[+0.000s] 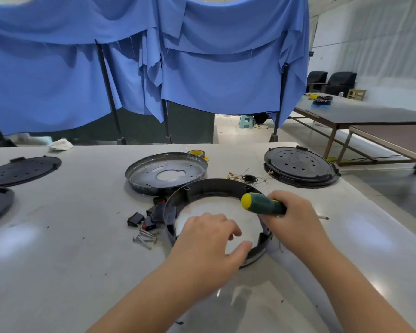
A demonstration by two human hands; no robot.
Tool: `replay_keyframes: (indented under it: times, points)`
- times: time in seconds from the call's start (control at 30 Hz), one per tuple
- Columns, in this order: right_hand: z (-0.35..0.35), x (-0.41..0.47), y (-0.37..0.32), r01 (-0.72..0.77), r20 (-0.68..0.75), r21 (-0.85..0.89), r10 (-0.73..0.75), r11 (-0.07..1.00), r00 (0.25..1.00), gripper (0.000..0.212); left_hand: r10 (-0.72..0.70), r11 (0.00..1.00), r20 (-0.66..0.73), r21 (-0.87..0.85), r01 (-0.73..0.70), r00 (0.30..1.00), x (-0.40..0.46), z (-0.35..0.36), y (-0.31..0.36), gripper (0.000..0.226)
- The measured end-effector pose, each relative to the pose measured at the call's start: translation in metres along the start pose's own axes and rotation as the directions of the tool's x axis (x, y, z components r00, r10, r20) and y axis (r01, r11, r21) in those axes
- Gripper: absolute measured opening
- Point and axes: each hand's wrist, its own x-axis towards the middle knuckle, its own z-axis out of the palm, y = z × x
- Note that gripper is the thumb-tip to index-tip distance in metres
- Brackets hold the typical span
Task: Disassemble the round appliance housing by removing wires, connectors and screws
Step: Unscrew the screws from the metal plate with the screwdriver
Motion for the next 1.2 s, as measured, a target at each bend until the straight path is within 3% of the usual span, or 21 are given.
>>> replay_keyframes:
  times: [0.27,0.57,0.77,0.93,1.2]
  points:
    - [0.0,0.001,0.01,-0.067,0.068,-0.02,0.068,0.998,0.995,0.018,0.111,0.984,0.11,0.124,-0.125,0.988,-0.013,0.015,-0.018,0.031]
    - [-0.004,-0.001,0.002,0.038,-0.099,0.105,-0.028,0.994,0.995,0.015,0.154,0.988,-0.179,0.002,-0.157,0.972,-0.009,0.007,-0.022,0.019]
    - [-0.005,0.0,0.002,0.069,-0.175,0.245,-0.026,0.967,0.984,0.018,0.113,0.986,-0.262,-0.089,-0.14,0.959,-0.007,0.002,-0.026,0.012]
    - [-0.007,0.001,0.002,0.073,-0.196,0.247,-0.024,0.966,0.98,0.031,0.1,0.987,-0.26,-0.098,-0.129,0.961,-0.007,0.002,-0.028,0.013]
    - [-0.01,0.003,0.008,0.046,-0.189,0.199,-0.008,0.979,0.982,0.024,0.166,0.985,-0.169,-0.02,-0.171,0.972,-0.01,0.008,-0.023,0.022]
